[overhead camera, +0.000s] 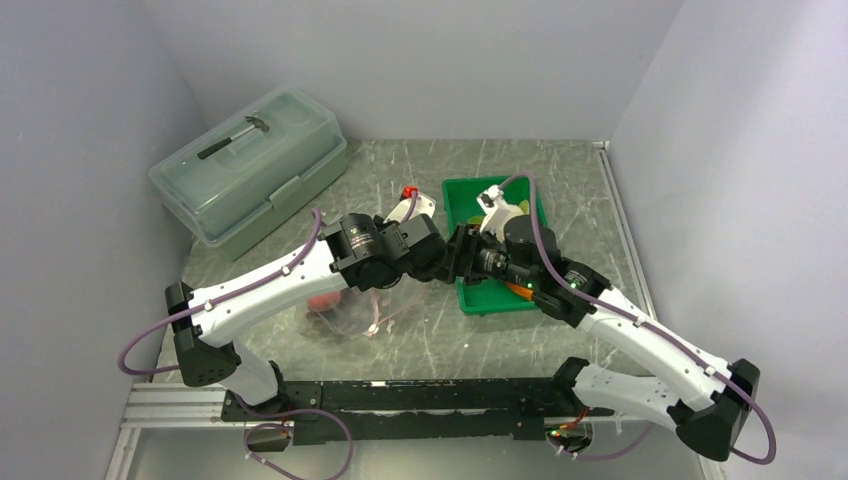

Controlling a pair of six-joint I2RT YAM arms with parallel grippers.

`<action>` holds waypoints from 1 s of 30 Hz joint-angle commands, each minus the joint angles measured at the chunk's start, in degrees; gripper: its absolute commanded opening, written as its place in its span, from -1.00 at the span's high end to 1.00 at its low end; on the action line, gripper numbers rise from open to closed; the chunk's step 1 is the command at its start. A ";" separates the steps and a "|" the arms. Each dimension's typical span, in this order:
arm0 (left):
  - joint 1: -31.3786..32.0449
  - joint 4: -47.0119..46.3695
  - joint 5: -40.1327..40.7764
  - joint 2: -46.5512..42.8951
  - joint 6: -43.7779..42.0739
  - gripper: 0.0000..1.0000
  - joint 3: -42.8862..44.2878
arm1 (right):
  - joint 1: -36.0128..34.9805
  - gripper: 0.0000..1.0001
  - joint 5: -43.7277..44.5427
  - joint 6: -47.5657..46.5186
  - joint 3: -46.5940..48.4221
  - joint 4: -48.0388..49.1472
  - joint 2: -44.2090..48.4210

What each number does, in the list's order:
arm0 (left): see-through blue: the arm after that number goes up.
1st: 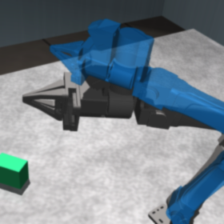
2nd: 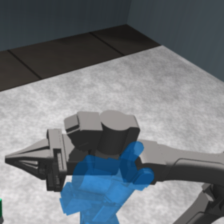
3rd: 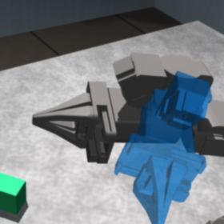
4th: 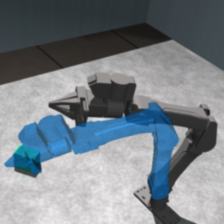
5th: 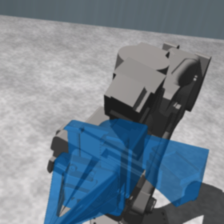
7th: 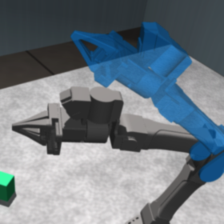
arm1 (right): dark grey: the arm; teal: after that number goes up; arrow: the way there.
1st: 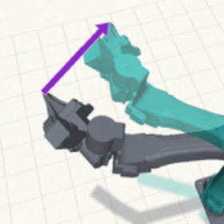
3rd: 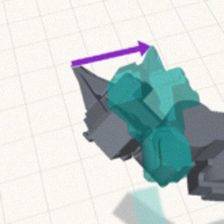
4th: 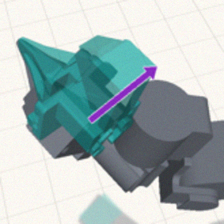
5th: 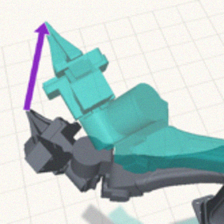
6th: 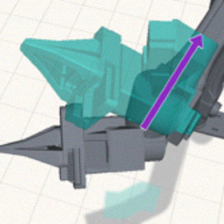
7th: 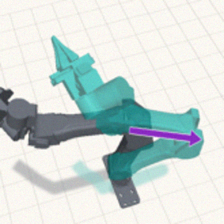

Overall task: Place the food in the zip-top bag and seal the zipper
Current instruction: Place the fake fruit in the zipper food storage bag.

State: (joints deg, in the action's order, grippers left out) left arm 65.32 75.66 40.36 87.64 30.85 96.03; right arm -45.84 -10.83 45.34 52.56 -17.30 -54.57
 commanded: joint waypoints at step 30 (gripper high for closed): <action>0.33 -1.62 0.35 -2.81 0.94 1.00 0.50 | -5.65 -0.48 6.27 3.54 6.15 8.78 -11.02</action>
State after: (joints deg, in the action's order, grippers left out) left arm 65.34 74.81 40.29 86.91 30.87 96.01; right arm -51.11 -4.97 47.86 55.92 -12.64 -65.32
